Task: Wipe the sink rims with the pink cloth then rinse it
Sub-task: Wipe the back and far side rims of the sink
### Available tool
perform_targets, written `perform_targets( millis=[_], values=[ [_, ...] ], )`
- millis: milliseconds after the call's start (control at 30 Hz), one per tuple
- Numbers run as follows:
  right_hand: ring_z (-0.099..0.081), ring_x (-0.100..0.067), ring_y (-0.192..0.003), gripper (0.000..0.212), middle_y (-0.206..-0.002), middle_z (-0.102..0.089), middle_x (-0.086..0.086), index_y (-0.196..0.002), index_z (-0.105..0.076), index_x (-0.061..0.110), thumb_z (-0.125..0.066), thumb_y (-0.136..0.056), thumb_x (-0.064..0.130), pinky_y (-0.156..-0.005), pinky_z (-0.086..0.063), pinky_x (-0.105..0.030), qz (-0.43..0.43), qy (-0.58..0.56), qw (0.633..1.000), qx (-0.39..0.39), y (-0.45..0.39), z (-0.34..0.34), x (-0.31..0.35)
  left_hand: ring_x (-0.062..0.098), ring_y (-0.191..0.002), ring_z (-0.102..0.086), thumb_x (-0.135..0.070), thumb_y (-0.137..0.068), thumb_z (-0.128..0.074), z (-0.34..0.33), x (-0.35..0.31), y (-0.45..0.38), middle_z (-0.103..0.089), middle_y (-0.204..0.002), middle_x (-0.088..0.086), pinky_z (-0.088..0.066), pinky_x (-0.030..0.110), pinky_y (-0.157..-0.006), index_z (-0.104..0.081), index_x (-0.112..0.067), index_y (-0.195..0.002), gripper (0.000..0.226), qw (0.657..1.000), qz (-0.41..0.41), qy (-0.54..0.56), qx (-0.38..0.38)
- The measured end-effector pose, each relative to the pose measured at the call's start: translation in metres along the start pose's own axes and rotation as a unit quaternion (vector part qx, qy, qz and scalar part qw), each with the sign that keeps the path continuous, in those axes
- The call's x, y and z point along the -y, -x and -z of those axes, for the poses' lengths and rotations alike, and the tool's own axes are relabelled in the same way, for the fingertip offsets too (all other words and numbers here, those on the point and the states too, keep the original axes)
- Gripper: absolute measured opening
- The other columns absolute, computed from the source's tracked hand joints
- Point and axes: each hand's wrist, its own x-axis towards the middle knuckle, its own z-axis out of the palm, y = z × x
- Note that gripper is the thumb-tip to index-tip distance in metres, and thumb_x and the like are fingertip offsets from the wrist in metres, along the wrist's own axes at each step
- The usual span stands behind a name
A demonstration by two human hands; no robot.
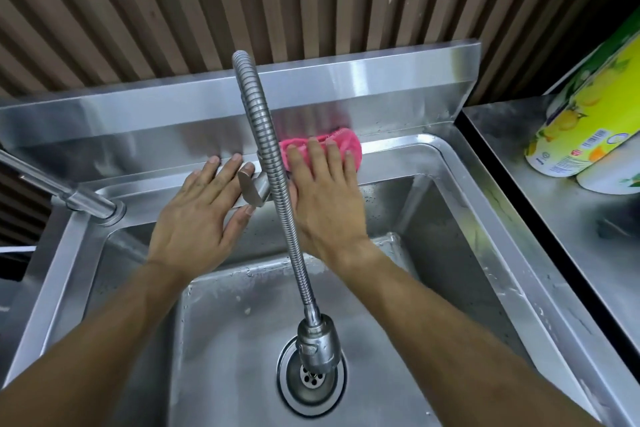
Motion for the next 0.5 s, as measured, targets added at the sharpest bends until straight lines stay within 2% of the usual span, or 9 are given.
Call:
perform_targets(
  millis=[100, 233, 333, 400, 500],
  values=[
    [-0.026, -0.033, -0.154, 0.055, -0.162, -0.038, -0.011, -0.158, -0.035, 0.021, -0.024, -0.108, 0.041, -0.129, -0.010, -0.055, 0.030, 0.011, 0.999, -0.010, 0.001, 0.008, -0.036, 0.024, -0.159, -0.013, -0.053, -0.105, -0.020, 0.001, -0.001, 0.001, -0.022, -0.169, 0.000, -0.014, 0.043, -0.129, -0.025, -0.023, -0.164, 0.066, 1.000, -0.001, -0.003, 0.007],
    [-0.020, -0.033, -0.156, 0.052, -0.164, -0.035, -0.010, -0.158, -0.036, 0.019, -0.030, -0.109, 0.037, -0.130, -0.007, -0.052, -0.072, 0.009, 0.996, -0.044, 0.004, 0.012, -0.065, 0.025, -0.160, -0.007, -0.055, -0.104, -0.015, 0.004, -0.003, 0.002, -0.017, -0.171, 0.002, -0.010, 0.043, -0.130, -0.018, -0.025, -0.165, 0.068, 0.999, 0.015, -0.007, 0.030],
    [-0.014, -0.036, -0.158, 0.056, -0.168, -0.028, -0.013, -0.160, -0.031, 0.017, -0.027, -0.108, 0.036, -0.130, -0.004, -0.054, -0.120, 0.018, 0.991, -0.048, 0.001, 0.008, -0.043, 0.024, -0.160, -0.004, -0.057, -0.104, -0.012, 0.003, -0.005, 0.003, -0.014, -0.171, 0.000, -0.009, 0.043, -0.130, -0.013, -0.027, -0.165, 0.067, 0.999, 0.026, -0.019, 0.032],
    [-0.017, -0.041, -0.157, 0.058, -0.167, -0.028, -0.017, -0.160, -0.029, 0.014, -0.026, -0.108, 0.038, -0.129, -0.007, -0.057, -0.112, 0.027, 0.993, -0.037, -0.001, 0.005, -0.029, 0.024, -0.159, -0.004, -0.057, -0.104, -0.011, 0.003, -0.006, 0.004, -0.015, -0.170, 0.000, -0.010, 0.042, -0.130, -0.014, -0.028, -0.165, 0.068, 0.999, 0.029, -0.016, 0.022],
    [-0.024, -0.040, -0.154, 0.057, -0.163, -0.033, -0.017, -0.158, -0.031, 0.014, -0.024, -0.109, 0.041, -0.129, -0.011, -0.057, -0.035, 0.044, 0.998, -0.023, 0.001, 0.011, -0.051, 0.021, -0.159, -0.001, -0.059, -0.103, -0.011, 0.003, -0.011, 0.006, -0.013, -0.171, -0.003, -0.007, 0.039, -0.130, -0.013, -0.031, -0.165, 0.068, 0.999, 0.036, -0.004, 0.027]
  ],
)
